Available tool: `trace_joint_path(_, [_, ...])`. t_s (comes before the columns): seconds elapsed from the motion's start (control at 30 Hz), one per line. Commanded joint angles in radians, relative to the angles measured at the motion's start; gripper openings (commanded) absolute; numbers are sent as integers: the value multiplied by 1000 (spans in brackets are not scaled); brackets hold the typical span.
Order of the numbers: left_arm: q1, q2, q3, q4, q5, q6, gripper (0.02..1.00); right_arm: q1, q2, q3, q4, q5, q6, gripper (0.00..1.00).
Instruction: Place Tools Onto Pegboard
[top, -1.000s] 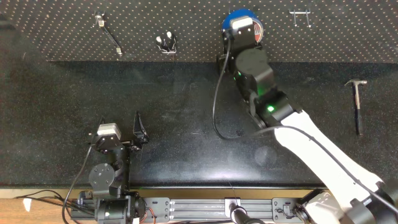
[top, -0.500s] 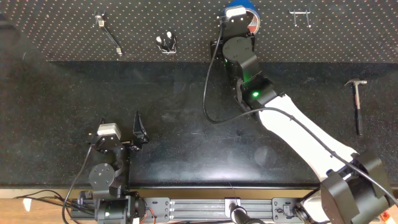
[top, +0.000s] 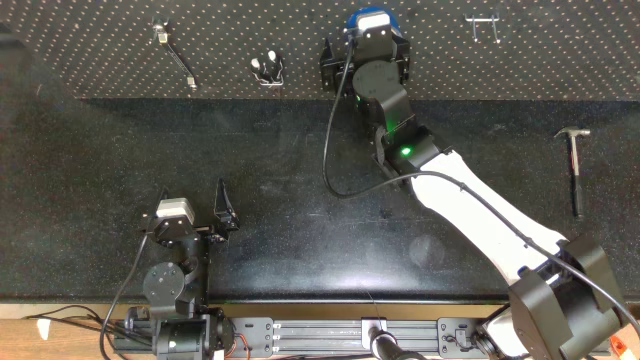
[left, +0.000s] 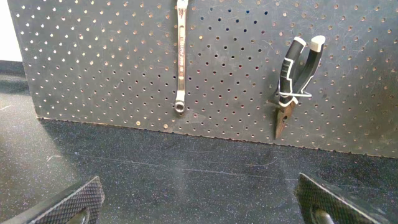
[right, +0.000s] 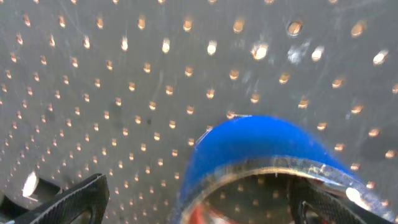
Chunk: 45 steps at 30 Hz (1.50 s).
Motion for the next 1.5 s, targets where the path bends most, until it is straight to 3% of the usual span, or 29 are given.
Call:
trace_joint_path(0.03, [5, -5, -2, -8, 3, 13, 996, -1, -124, 23, -164, -36, 4, 947])
trace_joint_path(0.27, [5, -5, -2, -8, 3, 13, 996, -10, -323, 23, -532, -40, 1, 956])
trace_joint_path(0.4, [5, -5, -2, -8, 3, 13, 998, -83, -373, 23, -749, -132, 1, 958])
trace_joint_path(0.5, [5, -5, -2, -8, 3, 13, 996, -261, -375, 23, -977, -310, 0, 961])
trace_joint_path(0.63, [5, -5, -2, -8, 3, 13, 996, -519, -342, 23, -1226, -361, -17, 963])
trace_joint_path(0.7, [5, -5, -2, -8, 3, 13, 996, -629, -312, 23, -1281, -380, -94, 963])
trace_joint_path(0.83, [5, -5, -2, -8, 3, 13, 996, -810, -223, 23, -1298, -467, -342, 963])
trace_joint_path(1.17, [5, -5, -2, -8, 3, 13, 996, -1150, -34, 23, -1304, -465, -597, 965])
trace_joint_path(1.3, [5, -5, -2, -8, 3, 13, 996, -1223, 49, 23, -1266, -466, -709, 967])
trace_joint_path(1.5, [5, -5, -2, -8, 3, 13, 996, -1218, 86, 23, -1201, -465, -810, 967])
